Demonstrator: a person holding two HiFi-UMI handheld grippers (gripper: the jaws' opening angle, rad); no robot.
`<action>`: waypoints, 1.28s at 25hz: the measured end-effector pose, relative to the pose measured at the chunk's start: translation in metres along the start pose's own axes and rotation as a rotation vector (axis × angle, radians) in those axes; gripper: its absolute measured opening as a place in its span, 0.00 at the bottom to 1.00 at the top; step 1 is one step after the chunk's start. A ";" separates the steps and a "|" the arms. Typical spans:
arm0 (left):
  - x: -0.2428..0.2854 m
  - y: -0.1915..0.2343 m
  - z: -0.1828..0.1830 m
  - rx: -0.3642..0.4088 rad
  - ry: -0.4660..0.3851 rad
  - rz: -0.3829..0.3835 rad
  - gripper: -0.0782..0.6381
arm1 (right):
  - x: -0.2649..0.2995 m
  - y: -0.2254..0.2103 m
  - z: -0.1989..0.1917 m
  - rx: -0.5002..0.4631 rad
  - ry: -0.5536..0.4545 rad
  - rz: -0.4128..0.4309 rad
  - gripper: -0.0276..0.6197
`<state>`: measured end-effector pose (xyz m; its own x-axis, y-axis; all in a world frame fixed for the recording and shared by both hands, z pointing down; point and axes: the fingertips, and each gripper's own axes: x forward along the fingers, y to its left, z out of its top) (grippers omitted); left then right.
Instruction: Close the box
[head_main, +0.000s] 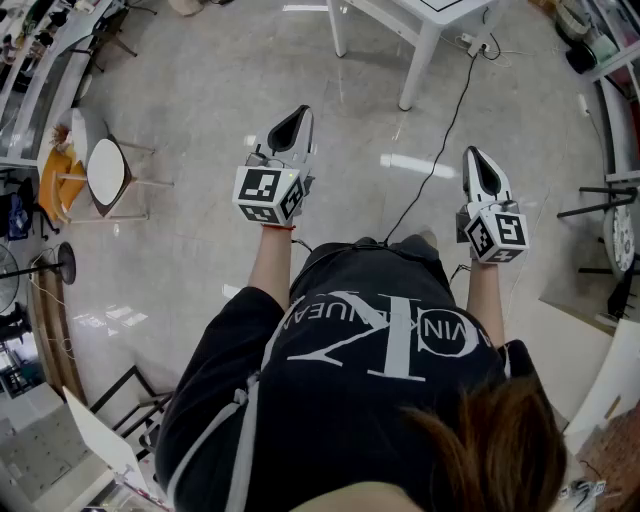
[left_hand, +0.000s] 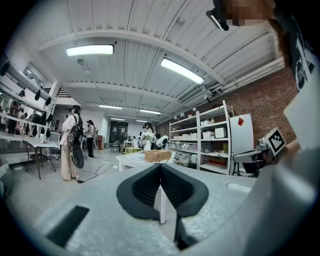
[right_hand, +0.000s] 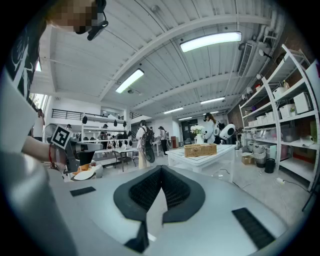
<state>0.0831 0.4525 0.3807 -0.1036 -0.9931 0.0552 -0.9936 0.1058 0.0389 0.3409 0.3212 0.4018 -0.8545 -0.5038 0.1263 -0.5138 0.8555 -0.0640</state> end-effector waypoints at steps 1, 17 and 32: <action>-0.001 0.000 0.000 -0.003 -0.002 0.000 0.12 | -0.001 0.001 -0.001 -0.001 0.000 0.000 0.04; -0.007 -0.004 -0.005 -0.042 0.016 -0.020 0.12 | -0.025 -0.007 0.001 0.010 -0.004 -0.039 0.04; 0.093 0.060 -0.026 -0.117 0.069 -0.005 0.28 | 0.084 -0.061 -0.017 0.081 0.072 -0.069 0.04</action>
<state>0.0150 0.3680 0.4143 -0.0917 -0.9881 0.1233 -0.9817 0.1105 0.1550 0.3015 0.2291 0.4333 -0.8105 -0.5491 0.2040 -0.5785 0.8050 -0.1315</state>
